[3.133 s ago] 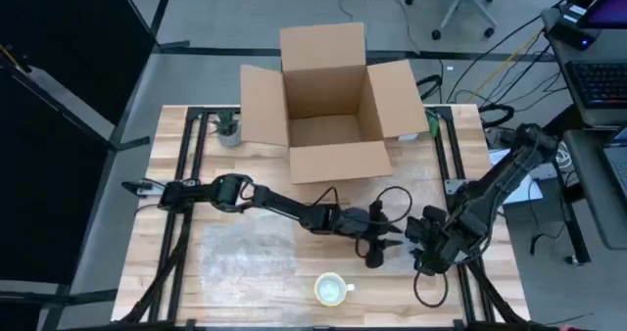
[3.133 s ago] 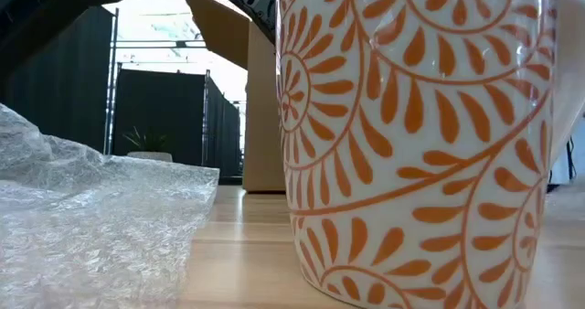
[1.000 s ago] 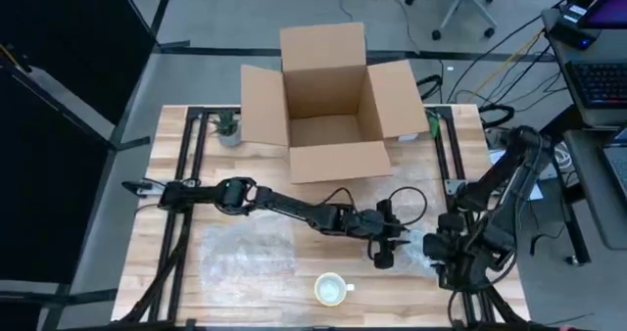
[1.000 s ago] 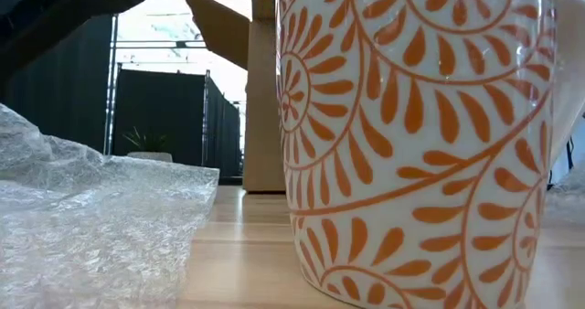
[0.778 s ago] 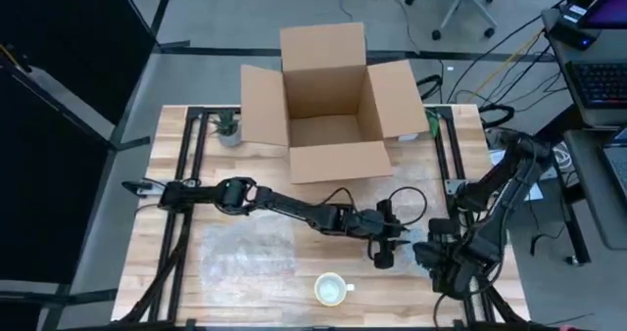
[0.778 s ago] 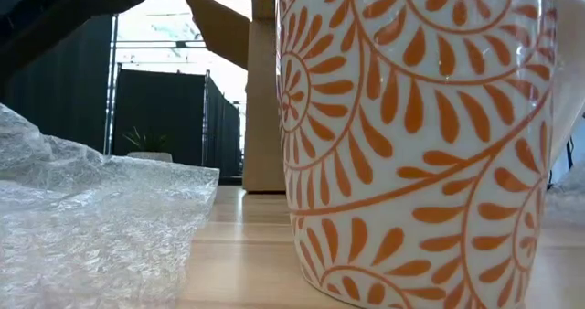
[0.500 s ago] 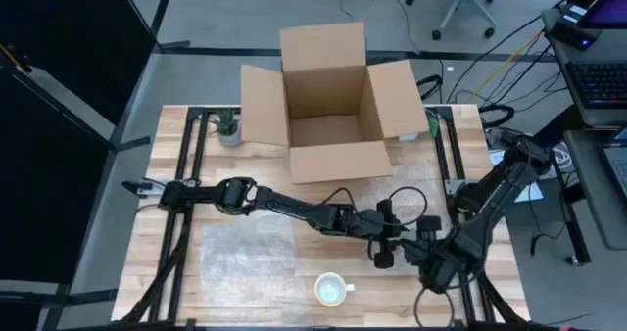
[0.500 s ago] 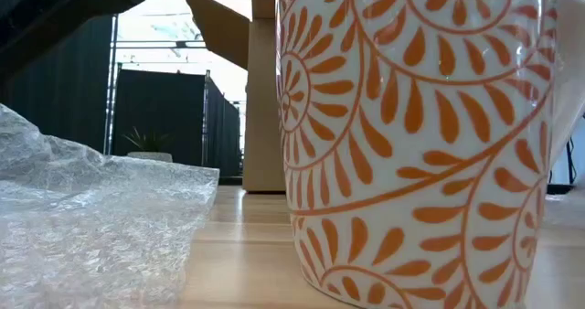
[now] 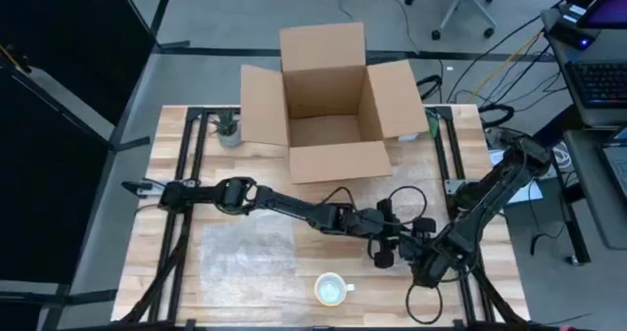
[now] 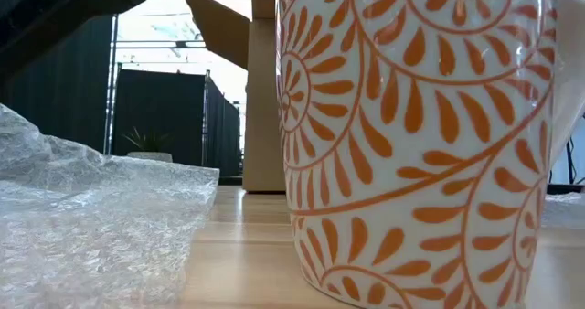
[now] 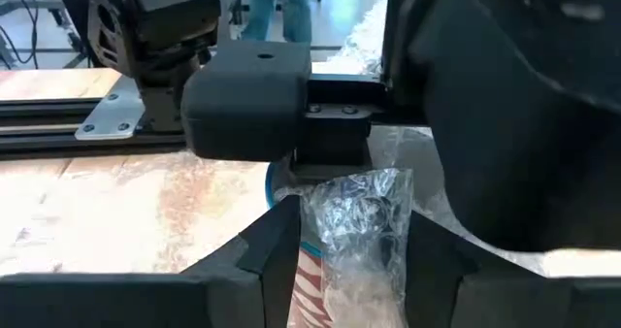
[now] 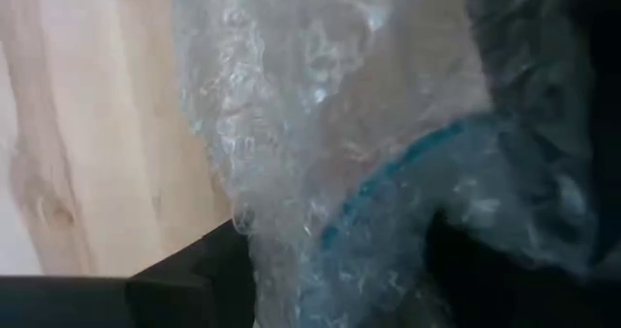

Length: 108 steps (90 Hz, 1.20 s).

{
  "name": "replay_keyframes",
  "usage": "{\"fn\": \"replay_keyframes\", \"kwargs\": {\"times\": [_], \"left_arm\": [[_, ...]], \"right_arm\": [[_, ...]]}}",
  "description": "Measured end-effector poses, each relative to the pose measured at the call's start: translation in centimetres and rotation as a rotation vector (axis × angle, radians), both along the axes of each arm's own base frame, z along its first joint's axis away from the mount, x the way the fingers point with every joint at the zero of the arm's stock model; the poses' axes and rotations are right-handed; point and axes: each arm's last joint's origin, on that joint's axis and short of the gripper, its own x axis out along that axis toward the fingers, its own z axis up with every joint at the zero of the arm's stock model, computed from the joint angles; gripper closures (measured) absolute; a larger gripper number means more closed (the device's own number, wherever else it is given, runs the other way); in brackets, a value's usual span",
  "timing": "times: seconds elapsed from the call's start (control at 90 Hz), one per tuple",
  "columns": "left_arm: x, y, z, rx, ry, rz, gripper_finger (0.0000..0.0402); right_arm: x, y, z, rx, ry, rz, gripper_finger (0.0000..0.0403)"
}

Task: Wrap mug
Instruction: Wrap the red mug with bubble wrap

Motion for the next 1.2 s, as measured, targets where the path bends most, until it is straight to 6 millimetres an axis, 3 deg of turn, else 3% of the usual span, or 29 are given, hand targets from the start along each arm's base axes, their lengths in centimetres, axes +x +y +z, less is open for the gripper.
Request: {"fn": "replay_keyframes", "kwargs": {"times": [0.5, 0.633, 0.767, 0.944, 1.2], "left_arm": [[-2.0, 0.0, 4.0, 0.01, 0.144, 0.011, 0.0275], [-2.1, 0.2, 3.0, 0.03, 0.191, 0.033, 0.0275], [-1.0, 0.7, 2.0, 0.006, 0.084, 0.045, 0.0275], [0.0, 1.0, 2.3, -0.064, -0.089, -0.043, 0.0275], [0.6, 0.6, -0.6, -0.088, -0.07, -0.056, 0.0275]], "right_arm": [[-0.1, -0.1, 0.5, 0.017, -0.02, 0.003, 0.0177], [-0.1, -0.1, 0.5, 0.017, -0.019, 0.004, 0.0177], [-0.1, -0.1, 0.5, 0.016, -0.02, 0.006, 0.0177], [0.0, 0.0, 0.4, 0.026, -0.022, 0.025, 0.0177], [-0.1, -0.1, 0.3, 0.035, -0.001, 0.024, 0.0177]]}}
